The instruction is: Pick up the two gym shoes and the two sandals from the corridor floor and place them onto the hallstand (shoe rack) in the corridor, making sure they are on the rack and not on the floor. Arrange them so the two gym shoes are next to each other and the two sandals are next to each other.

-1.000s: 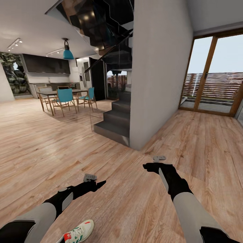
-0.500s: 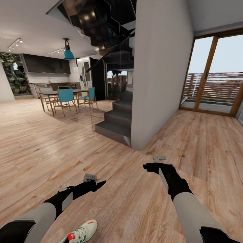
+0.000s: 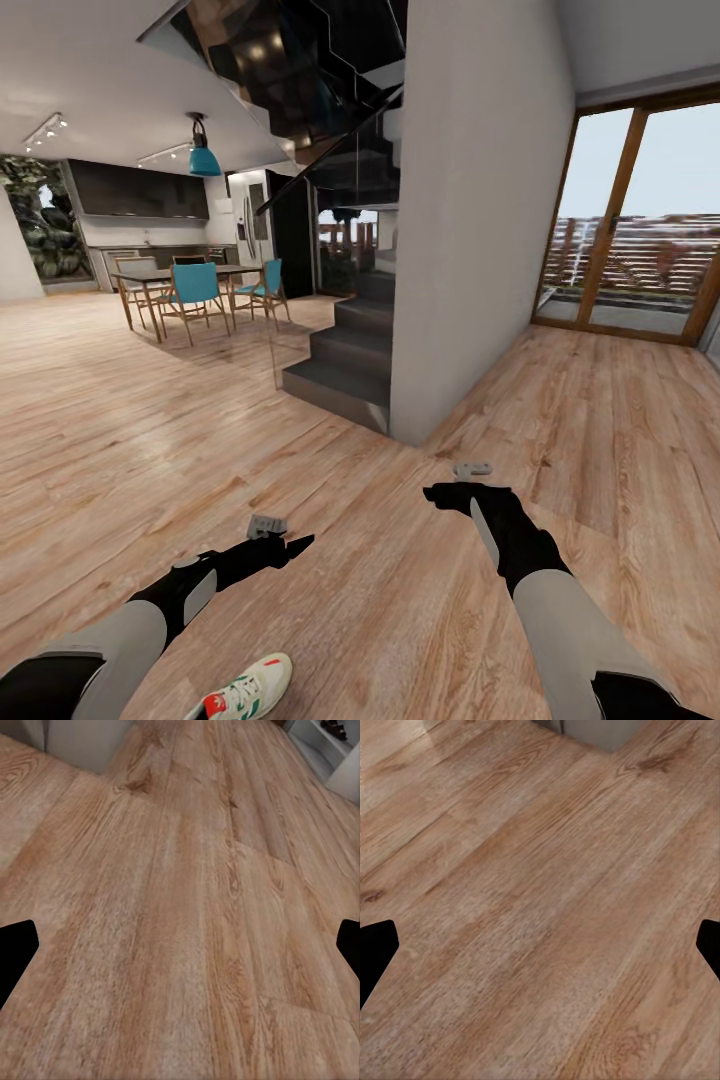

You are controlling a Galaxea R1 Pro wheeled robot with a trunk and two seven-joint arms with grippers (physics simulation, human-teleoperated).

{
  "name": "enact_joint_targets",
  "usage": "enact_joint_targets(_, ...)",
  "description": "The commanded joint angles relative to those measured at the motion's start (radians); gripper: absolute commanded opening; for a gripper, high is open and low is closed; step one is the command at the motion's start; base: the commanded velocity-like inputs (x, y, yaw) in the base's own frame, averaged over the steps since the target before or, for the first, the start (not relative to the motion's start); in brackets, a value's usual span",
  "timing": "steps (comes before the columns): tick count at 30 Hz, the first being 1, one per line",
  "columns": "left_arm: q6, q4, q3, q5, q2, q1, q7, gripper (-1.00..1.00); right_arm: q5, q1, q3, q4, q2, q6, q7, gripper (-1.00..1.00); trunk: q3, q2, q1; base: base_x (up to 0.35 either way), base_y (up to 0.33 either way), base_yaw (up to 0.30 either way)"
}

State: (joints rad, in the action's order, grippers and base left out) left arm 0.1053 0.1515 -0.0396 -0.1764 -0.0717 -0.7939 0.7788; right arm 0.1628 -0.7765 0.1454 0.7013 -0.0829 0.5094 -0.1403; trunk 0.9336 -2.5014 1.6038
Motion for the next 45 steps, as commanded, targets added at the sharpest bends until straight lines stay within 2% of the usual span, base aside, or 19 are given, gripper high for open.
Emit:
enact_joint_targets(1, 0.005, -0.001, -0.004, -0.005, 0.000, -0.001, 0.002, 1.00, 0.011, 0.000, 0.006, 0.002, -0.002, 0.004, -0.009, 1.00, 0.001, 0.000, 0.000, 0.016, 0.036, 0.000)
enact_joint_targets(21, 0.005, -0.001, -0.004, -0.005, 0.000, -0.001, 0.002, 1.00, 0.011, -0.001, 0.006, 0.001, -0.002, 0.004, -0.008, 1.00, 0.001, 0.000, 0.000, 0.081, 0.004, 0.000)
enact_joint_targets(39, 0.006, -0.001, -0.003, -0.003, -0.002, -0.001, -0.003, 1.00, 0.011, -0.001, 0.005, 0.000, -0.002, 0.004, -0.007, 1.00, 0.001, 0.000, 0.000, 0.011, 0.000, 0.000)
enact_joint_targets(41, 0.008, -0.001, -0.005, 0.000, -0.003, -0.001, -0.094, 1.00, 0.015, -0.001, 0.004, -0.001, -0.002, 0.003, -0.008, 1.00, 0.001, 0.000, 0.000, 0.000, 0.000, 0.000)
enact_joint_targets(42, 0.008, 0.000, -0.006, 0.001, -0.003, -0.001, -0.160, 1.00, 0.016, -0.001, 0.004, -0.001, -0.002, 0.003, -0.009, 1.00, 0.001, 0.000, 0.000, 0.000, 0.000, 0.000)
enact_joint_targets(43, 0.008, 0.000, -0.006, 0.001, -0.003, -0.001, -0.193, 1.00, 0.016, -0.001, 0.004, -0.001, -0.002, 0.003, -0.009, 1.00, 0.001, 0.000, 0.000, 0.000, 0.000, 0.000)
enact_joint_targets(44, 0.009, 0.000, -0.008, 0.003, -0.002, -0.001, -0.291, 1.00, 0.017, -0.001, 0.004, -0.002, -0.002, 0.002, -0.009, 1.00, 0.001, 0.000, 0.000, 0.000, 0.000, 0.000)
enact_joint_targets(45, 0.009, 0.000, -0.009, 0.004, -0.001, -0.001, -0.320, 1.00, 0.017, -0.001, 0.004, -0.002, -0.002, 0.002, -0.009, 1.00, 0.001, 0.000, 0.000, 0.000, 0.000, 0.000)
